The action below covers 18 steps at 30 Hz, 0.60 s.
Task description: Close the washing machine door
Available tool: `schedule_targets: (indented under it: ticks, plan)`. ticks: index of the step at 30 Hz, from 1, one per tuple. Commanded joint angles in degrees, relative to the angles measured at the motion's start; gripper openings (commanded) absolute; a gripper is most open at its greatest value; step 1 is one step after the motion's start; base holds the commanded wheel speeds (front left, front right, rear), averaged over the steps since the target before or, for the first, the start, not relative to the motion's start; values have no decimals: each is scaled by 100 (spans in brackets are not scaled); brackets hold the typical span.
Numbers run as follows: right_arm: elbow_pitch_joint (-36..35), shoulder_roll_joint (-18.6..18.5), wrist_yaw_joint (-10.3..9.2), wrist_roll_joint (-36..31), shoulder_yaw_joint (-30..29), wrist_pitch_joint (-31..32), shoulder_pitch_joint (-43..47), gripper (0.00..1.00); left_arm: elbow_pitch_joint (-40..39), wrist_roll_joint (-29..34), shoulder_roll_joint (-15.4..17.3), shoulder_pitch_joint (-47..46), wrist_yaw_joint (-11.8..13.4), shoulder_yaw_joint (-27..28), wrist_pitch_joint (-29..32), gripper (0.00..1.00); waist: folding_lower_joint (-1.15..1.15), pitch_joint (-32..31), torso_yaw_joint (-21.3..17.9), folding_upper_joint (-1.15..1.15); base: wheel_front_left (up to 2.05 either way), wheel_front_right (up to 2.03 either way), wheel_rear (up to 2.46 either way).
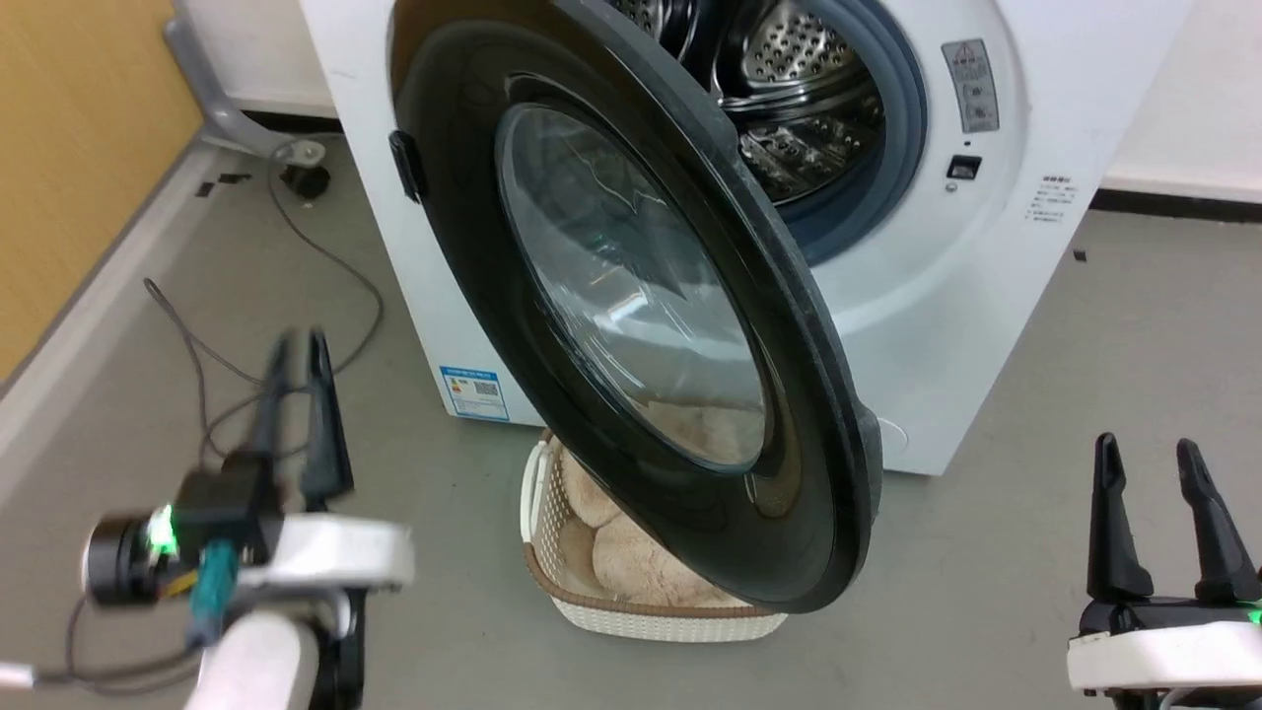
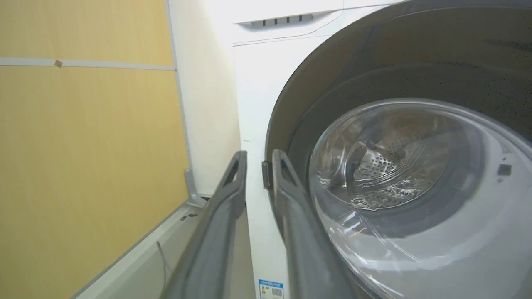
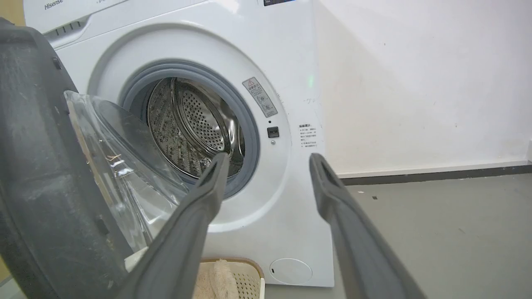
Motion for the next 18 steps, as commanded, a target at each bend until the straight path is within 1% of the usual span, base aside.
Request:
schedule_targets:
  ticks: [1, 2, 5, 6, 7, 8, 13, 15, 18]
  plan:
    - [-71, 7, 5, -14, -31, -25, 9, 100, -75, 146, -42, 245, 105, 93, -24, 100, 0, -44, 16, 0, 0, 0, 0]
    - [-119, 7, 5, -13, -54, -25, -14, 100, -113, 230, -74, 388, 152, 148, -24, 100, 0, -68, 22, 0, 0, 0, 0]
    - [-305, 7, 5, -24, -56, -25, -85, 100, -199, 367, -162, 779, 127, 241, -24, 100, 0, -129, 48, 0, 0, 0, 0]
    - [-383, 7, 5, -3, -70, -25, -117, 52, -222, 414, -192, 887, 114, 263, -24, 100, 0, -143, 62, 0, 0, 0, 0]
    - [-466, 7, 5, 62, -102, -25, -167, 11, -246, 461, -228, 983, 94, 276, -24, 100, 0, -153, 76, 0, 0, 0, 0]
    - [-552, 7, 5, 140, -119, -25, -225, 0, -263, 499, -265, 1068, 65, 285, -24, 100, 0, -162, 90, 0, 0, 0, 0]
    - [-1067, 7, 5, 484, -104, -25, -672, 0, -222, 689, -408, 1299, -72, 348, -24, 100, 0, -200, 163, 0, 0, 0, 0]
    - [-1331, 7, 5, 632, 11, -25, -901, 0, -196, 733, -480, 1332, -116, 384, -24, 100, 0, -204, 187, 0, 0, 0, 0]
    - [-1746, 7, 5, 1038, 278, -25, -1231, 0, -173, 777, -581, 1358, -175, 472, -24, 100, 0, -206, 212, 0, 0, 0, 0]
